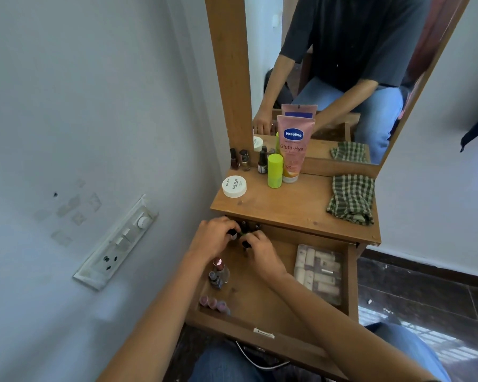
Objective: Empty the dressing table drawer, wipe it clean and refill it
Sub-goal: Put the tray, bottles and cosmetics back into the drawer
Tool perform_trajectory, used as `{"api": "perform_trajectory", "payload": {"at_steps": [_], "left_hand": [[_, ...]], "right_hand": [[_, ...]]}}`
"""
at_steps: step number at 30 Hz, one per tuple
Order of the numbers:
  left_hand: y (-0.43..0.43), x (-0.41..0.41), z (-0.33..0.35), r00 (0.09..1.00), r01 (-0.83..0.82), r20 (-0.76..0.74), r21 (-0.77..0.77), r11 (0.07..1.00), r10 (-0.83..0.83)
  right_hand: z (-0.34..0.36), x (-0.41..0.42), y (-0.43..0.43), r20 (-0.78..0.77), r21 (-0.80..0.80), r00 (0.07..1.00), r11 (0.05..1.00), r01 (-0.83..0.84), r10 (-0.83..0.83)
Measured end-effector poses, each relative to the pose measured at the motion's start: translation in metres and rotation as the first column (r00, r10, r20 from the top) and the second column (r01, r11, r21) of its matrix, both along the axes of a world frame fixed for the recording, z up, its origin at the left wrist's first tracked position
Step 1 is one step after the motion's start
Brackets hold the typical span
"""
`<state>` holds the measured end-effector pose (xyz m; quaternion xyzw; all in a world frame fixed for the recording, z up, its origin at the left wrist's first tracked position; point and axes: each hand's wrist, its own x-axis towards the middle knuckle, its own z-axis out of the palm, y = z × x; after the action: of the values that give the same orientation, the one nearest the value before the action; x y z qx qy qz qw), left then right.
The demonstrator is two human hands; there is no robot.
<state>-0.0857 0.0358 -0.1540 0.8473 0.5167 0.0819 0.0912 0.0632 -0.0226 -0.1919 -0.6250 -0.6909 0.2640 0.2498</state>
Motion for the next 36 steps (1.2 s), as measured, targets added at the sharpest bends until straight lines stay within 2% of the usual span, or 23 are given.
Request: {"api": "perform_trajectory", "payload": {"at_steps": [6, 12, 16, 21, 27, 36], "left_hand": [[0.000, -0.001, -0.006, 0.997, 0.001, -0.072, 0.015, 1.000, 0.000], [0.002, 0.001, -0.002, 0.991, 0.026, -0.132, 0.014, 1.000, -0.024], [0.005, 0.000, 0.001, 0.988, 0.047, -0.147, -0.001, 0.999, -0.047], [0.009, 0.003, 0.003, 0.981, 0.078, -0.178, 0.025, 0.997, -0.072], [0.015, 0.003, 0.004, 0.961, 0.128, -0.255, 0.060, 0.990, -0.109], [0.020, 0.006, -0.004, 0.946, 0.145, -0.304, 0.099, 0.985, -0.109]], "right_hand": [[-0.004, 0.001, -0.003, -0.029, -0.013, 0.999, 0.999, 0.034, -0.035], [-0.008, -0.001, -0.011, -0.112, -0.078, 0.975, 0.979, 0.186, -0.194], [-0.013, -0.004, -0.013, -0.267, -0.220, 0.897, 0.929, 0.298, -0.351], [-0.018, -0.010, -0.003, -0.326, -0.351, 0.814, 0.861, 0.367, -0.480], [-0.026, -0.023, 0.011, -0.378, -0.364, 0.754, 0.835, 0.412, -0.537], [-0.031, -0.026, 0.020, -0.398, -0.392, 0.734, 0.825, 0.407, -0.551]]}}
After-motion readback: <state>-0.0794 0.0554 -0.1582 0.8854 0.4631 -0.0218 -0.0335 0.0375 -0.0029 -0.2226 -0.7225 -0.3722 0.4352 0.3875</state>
